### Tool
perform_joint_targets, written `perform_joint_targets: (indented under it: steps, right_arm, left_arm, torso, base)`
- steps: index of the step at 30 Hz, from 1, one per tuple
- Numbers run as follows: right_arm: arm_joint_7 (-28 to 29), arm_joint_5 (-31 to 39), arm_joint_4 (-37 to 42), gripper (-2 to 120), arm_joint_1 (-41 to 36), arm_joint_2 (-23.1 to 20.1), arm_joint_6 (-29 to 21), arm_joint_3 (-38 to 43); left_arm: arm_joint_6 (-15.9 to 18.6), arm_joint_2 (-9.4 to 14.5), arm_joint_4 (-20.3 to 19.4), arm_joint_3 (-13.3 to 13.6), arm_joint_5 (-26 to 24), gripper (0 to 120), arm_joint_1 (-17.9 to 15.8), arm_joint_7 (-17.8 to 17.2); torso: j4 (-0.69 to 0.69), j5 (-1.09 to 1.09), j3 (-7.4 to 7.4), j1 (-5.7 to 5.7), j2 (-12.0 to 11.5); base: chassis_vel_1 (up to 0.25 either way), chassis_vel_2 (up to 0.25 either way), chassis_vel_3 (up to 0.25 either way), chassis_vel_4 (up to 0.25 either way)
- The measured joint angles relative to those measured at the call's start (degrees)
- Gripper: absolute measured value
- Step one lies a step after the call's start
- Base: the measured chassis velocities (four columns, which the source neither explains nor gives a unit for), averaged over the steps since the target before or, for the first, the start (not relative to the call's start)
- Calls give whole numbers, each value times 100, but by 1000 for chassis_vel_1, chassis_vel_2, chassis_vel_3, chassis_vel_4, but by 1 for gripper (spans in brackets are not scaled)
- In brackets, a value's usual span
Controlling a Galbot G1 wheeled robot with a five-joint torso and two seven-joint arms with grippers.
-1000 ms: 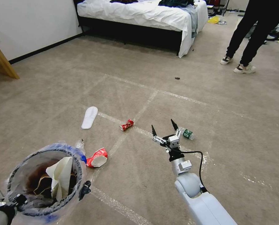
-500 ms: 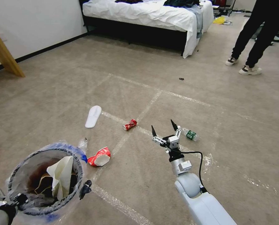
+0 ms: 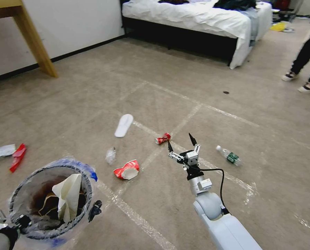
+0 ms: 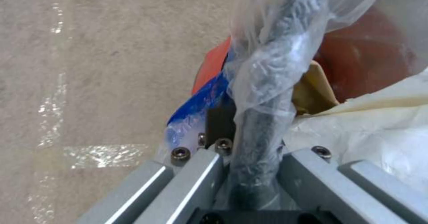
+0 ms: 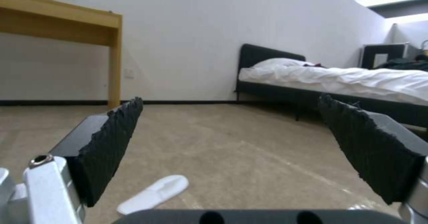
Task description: Pick up the trash bin and place the garbage on the floor into it.
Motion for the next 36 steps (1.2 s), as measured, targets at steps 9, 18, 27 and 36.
perform_joint_targets:
  steps: [9,18,27,36]
  right_arm:
    - [72,-8,-39,100,7,62,77,-7]
    - [88,-10,-42,100,-18,66,52,32]
    - [76,-27,83,100,-141,55,24,109]
    - [68,-34,184,100,-217,36,9,156]
  left_arm:
    - [2,-5,35,34,76,0,-17,-5]
    - [11,-2,47,54,89,0,-20,-5]
    - [4,12,31,80,105,0,10,-11]
    - [-11,-10,-6,104,104,0,36,-14]
  torso:
    - [-2,0,0,0,0]
    - [-2,0,0,-1,0]
    - [-1,0,0,-1,0]
    - [-2,0,0,-1,0]
  base:
    - [12,13,10,8]
    - [0,0,0,0]
    - [0,0,0,0]
    - [-25,-32,-28,-26]
